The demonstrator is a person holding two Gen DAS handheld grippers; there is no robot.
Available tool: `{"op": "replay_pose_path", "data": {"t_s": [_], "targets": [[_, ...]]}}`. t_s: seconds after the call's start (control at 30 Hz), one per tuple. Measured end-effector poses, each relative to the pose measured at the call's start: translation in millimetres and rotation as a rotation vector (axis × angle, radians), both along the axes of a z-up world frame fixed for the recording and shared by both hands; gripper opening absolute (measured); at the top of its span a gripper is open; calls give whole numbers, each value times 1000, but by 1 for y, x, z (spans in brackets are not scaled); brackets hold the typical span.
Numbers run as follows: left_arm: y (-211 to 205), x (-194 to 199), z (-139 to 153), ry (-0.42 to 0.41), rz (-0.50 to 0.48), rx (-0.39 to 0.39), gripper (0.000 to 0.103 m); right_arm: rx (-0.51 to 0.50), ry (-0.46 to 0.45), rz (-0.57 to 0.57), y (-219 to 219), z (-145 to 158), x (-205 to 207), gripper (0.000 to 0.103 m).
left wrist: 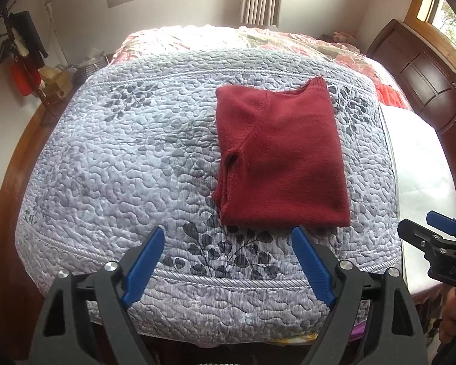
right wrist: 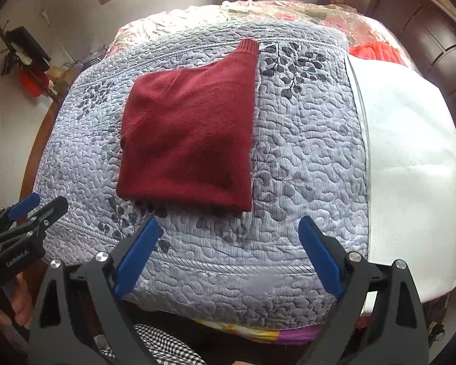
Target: Fold small clothes
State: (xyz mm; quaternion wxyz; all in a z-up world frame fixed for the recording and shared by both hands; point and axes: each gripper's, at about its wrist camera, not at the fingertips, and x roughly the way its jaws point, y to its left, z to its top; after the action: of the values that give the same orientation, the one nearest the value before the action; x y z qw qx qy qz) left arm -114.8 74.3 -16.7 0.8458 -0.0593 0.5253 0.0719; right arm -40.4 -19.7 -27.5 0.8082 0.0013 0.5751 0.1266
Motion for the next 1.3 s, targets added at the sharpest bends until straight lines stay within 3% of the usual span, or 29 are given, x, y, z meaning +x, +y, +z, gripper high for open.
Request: {"op": "replay_pose_path", "data": {"t_s": [0.37, 1.3], "targets": [[-4, -7, 16, -6, -18, 31, 87, 5, -11, -4, 8, 14, -9, 93], [-3, 4, 5, 39, -27, 51, 88, -47, -20, -6, 15, 8, 1, 93]]}}
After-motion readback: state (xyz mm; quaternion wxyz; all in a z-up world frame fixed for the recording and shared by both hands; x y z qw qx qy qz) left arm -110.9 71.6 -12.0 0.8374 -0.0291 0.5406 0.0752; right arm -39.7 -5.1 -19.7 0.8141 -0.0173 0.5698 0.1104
